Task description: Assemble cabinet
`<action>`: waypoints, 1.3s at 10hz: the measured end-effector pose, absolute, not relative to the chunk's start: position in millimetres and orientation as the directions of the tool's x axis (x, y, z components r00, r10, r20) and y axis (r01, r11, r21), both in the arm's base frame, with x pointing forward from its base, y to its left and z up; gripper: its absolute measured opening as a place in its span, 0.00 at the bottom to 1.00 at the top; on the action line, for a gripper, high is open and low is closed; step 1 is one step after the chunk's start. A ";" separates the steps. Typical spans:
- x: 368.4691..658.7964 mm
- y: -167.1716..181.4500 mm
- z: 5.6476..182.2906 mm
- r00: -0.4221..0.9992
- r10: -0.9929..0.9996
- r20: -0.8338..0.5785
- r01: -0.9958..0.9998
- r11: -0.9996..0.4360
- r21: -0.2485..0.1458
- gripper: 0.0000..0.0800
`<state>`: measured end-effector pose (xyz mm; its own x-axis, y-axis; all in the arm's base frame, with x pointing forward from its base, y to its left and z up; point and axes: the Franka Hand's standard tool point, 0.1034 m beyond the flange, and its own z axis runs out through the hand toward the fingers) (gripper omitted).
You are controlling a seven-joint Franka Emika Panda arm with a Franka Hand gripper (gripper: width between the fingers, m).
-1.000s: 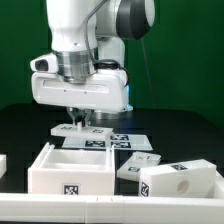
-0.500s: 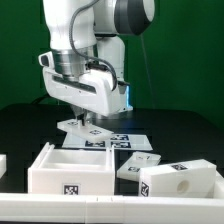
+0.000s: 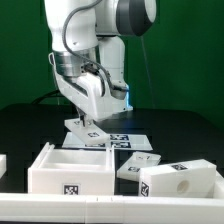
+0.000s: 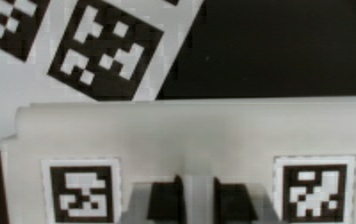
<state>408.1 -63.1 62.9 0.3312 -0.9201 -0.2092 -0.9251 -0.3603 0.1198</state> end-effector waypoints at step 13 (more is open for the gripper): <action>434.9 -53.4 76.8 0.154 -0.964 -0.217 -0.965 -0.194 0.179 0.08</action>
Offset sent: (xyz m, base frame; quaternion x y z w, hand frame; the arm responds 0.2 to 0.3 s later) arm 0.0000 0.0000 0.0000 0.0000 0.0000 0.1296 0.9916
